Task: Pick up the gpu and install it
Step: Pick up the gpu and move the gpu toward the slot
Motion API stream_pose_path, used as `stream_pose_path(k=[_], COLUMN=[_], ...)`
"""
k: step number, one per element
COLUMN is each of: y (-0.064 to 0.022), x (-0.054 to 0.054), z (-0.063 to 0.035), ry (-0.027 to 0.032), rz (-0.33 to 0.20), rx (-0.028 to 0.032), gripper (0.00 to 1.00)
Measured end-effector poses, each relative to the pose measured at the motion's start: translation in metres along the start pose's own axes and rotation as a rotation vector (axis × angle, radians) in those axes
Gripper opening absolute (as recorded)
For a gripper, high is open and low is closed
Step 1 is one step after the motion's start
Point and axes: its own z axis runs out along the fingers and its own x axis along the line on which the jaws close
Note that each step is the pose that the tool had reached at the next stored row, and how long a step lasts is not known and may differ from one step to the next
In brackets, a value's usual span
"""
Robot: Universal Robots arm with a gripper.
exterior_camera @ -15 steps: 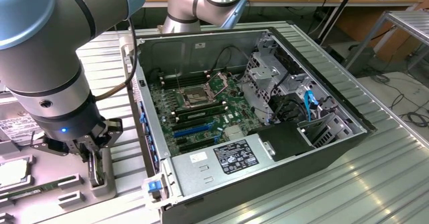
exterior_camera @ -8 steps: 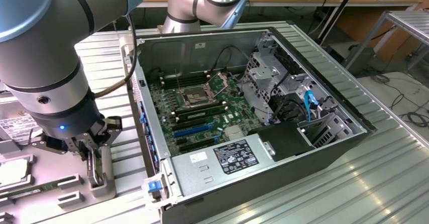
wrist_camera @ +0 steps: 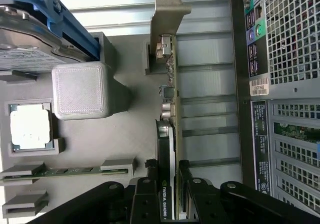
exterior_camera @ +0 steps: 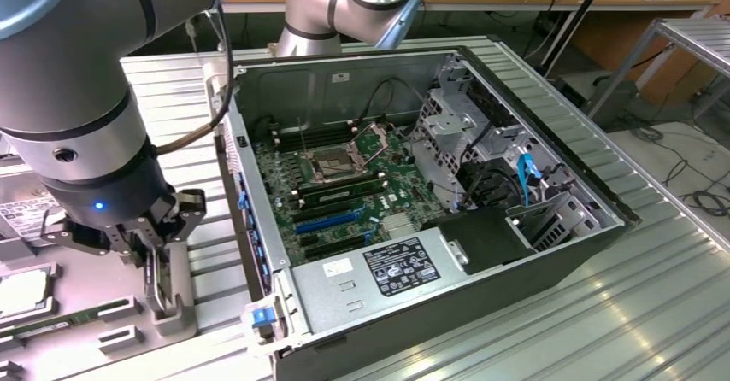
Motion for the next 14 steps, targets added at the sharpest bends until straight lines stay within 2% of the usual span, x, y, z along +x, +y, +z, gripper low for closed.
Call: stream_pose_path(k=[4, 14], y=[0.0004, 0.0010], x=[0.000, -0.001], z=[-0.0102, -0.0251], ry=[0.0000, -0.0001], rz=[0.000, 0.000], rx=[0.0000, -0.0002], gripper=[0.27, 0.27])
